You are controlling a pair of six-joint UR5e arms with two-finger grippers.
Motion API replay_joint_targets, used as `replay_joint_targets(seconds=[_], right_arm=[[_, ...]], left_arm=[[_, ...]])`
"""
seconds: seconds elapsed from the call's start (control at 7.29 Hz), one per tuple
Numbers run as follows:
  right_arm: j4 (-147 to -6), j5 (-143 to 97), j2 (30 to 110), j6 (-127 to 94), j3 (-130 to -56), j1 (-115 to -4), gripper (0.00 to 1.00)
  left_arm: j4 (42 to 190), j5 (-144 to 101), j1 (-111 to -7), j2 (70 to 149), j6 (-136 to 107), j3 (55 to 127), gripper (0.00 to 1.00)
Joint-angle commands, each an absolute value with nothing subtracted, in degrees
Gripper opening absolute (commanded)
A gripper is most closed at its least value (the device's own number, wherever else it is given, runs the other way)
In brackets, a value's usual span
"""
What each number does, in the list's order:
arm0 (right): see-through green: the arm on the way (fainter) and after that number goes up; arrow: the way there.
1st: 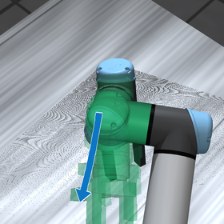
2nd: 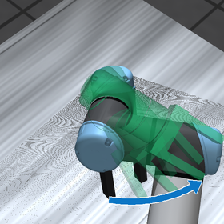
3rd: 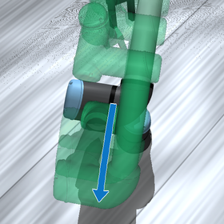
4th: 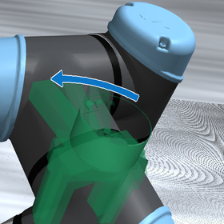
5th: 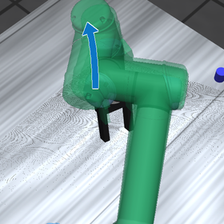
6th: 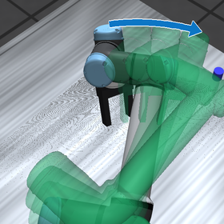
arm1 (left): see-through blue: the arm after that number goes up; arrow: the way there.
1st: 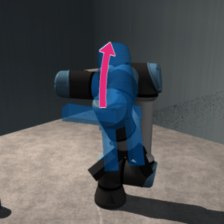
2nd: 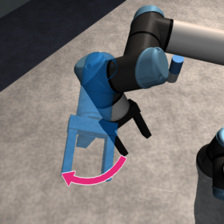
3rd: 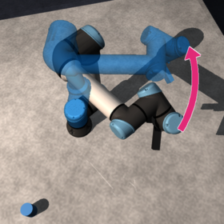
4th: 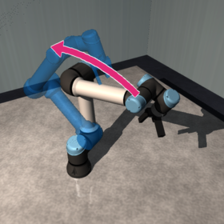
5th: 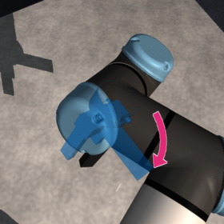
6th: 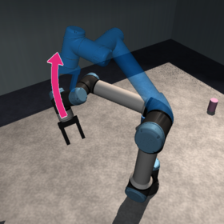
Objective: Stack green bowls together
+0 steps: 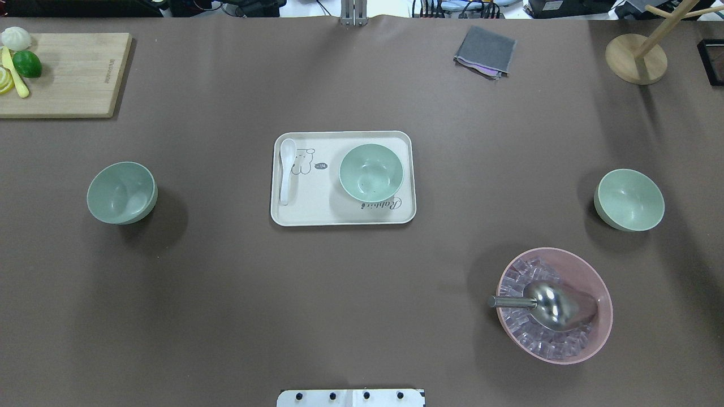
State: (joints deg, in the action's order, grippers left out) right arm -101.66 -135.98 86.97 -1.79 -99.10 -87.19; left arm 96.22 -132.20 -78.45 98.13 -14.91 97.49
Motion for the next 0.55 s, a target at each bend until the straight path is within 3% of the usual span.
replay_joint_targets(seconds=[0.0,0.41], right_arm=[[-101.60,-136.14,87.01,-1.84,-98.70,-87.10,1.00],[-101.60,-136.14,86.84,-2.19,-98.70,-87.10,1.00]], left_arm=[[105.87,-132.19,-71.85,98.44,-29.45,96.51,0.98],[111.27,-131.93,-65.06,98.44,-34.54,94.15,0.98]])
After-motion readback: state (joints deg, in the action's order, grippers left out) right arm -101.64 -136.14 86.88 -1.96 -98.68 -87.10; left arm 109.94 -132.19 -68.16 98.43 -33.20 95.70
